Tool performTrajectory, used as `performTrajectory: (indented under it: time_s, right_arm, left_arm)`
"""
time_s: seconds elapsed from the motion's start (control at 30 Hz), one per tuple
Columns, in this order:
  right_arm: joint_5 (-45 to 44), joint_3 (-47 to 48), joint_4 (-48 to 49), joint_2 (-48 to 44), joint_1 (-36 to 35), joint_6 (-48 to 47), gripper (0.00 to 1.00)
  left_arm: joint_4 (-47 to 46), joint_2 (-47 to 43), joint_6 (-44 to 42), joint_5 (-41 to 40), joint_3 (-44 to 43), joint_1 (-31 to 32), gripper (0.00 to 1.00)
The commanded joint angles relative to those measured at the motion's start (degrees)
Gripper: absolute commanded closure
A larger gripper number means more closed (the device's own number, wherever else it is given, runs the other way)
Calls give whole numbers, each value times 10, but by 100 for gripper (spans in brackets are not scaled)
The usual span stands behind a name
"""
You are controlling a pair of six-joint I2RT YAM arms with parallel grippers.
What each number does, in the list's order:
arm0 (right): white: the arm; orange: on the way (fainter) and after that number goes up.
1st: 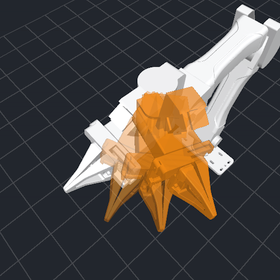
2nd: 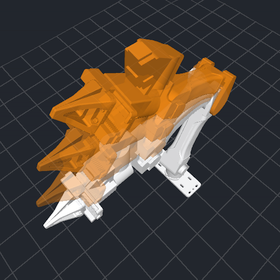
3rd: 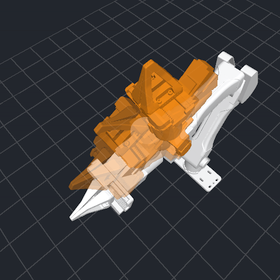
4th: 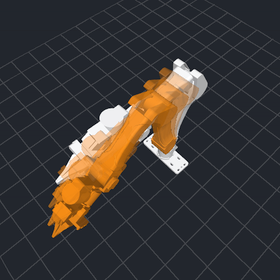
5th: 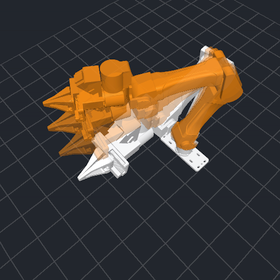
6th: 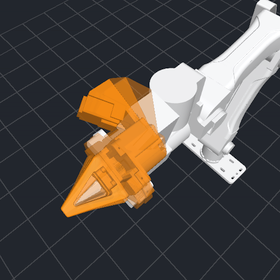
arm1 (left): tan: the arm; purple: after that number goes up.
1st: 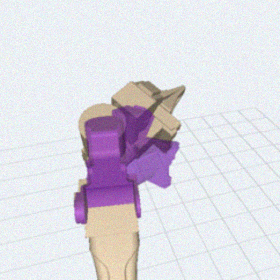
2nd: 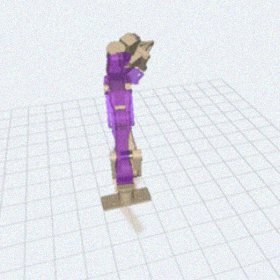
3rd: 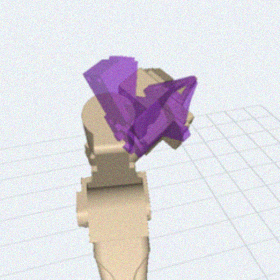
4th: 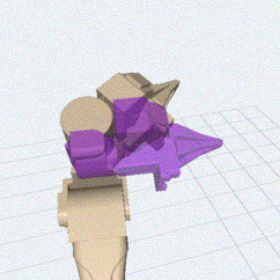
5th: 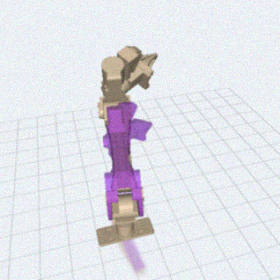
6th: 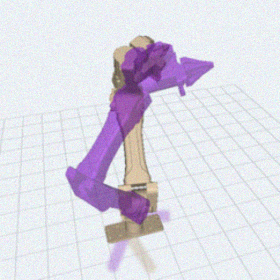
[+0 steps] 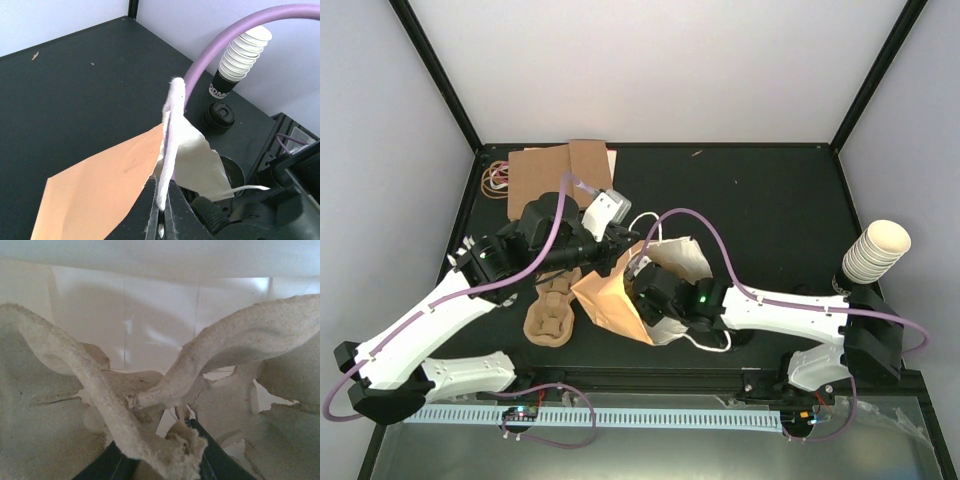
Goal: Pack the takeout coffee
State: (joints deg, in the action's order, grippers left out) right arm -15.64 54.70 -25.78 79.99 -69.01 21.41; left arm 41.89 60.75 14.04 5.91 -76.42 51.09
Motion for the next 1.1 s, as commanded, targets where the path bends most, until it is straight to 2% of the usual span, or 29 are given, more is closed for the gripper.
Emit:
performTrajectory:
  time_s: [0.0,0.23,0.53,0.8,1.07]
  right_arm:
    - [15,11,-6,28,2,3,75]
    - [65,-1,48,49,28,-5,75]
    - [71,-19,109,82,31,-31,76]
    - [60,-51,150,71,31,-63,76]
    - [78,-50,151,91,30,-96,76]
  left_arm:
    - [-53,-11,7,34,-10,2,98]
    - [-77,-22,12,59,17,2,99]
    - [-72,-52,5,56,30,2,99]
    - [-66,-73,3,47,40,2,99]
    - [-61,-85,-10,65,30,2,98]
